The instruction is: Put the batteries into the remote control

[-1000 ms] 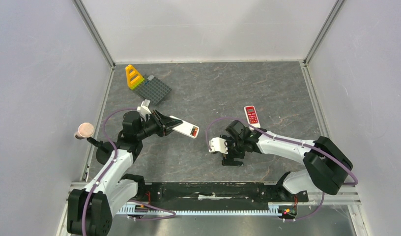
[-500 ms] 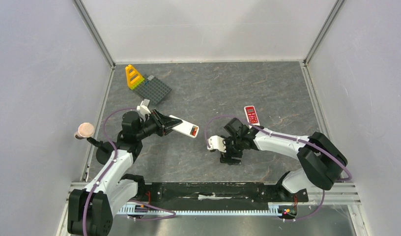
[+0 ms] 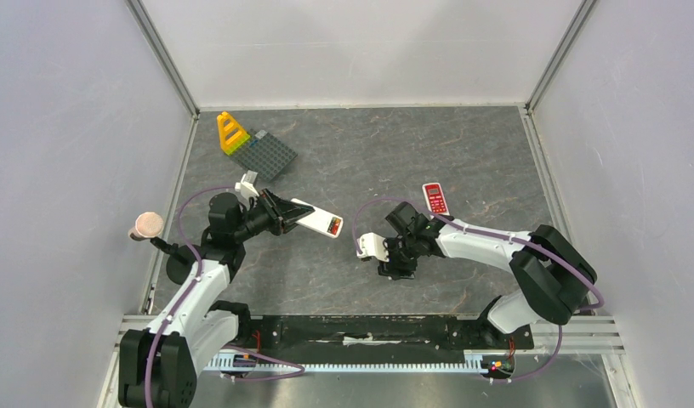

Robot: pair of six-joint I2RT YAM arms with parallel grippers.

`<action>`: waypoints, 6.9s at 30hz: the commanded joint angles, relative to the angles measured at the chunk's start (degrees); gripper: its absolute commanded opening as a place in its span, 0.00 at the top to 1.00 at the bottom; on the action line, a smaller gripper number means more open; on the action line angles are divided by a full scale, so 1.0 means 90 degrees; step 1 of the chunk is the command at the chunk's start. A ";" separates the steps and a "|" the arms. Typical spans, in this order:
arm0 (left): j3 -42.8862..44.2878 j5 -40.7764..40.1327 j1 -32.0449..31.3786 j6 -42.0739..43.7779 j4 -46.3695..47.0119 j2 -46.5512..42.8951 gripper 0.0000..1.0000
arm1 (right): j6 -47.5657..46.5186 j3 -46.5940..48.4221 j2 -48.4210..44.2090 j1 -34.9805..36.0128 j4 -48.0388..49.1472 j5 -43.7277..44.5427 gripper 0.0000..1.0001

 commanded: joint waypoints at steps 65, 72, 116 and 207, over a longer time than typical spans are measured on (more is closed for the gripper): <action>0.0712 -0.2789 -0.3070 0.2359 -0.0174 0.0187 0.98 | 0.4652 -0.0296 -0.2557 0.1365 0.2452 0.1689 0.61; 0.0795 -0.2514 -0.3067 0.2529 -0.0184 0.0239 0.98 | 0.4591 -0.0267 -0.2506 0.1423 0.2491 0.1825 0.61; 0.0808 -0.1700 -0.3126 0.2490 0.0074 0.0549 0.98 | 0.4631 -0.0013 -0.2170 0.1429 0.2602 0.2109 0.62; 0.0713 -0.1579 -0.2381 -0.1696 0.0863 -0.0337 0.98 | 1.2315 -0.0800 -0.3984 0.1043 0.3843 0.2935 0.21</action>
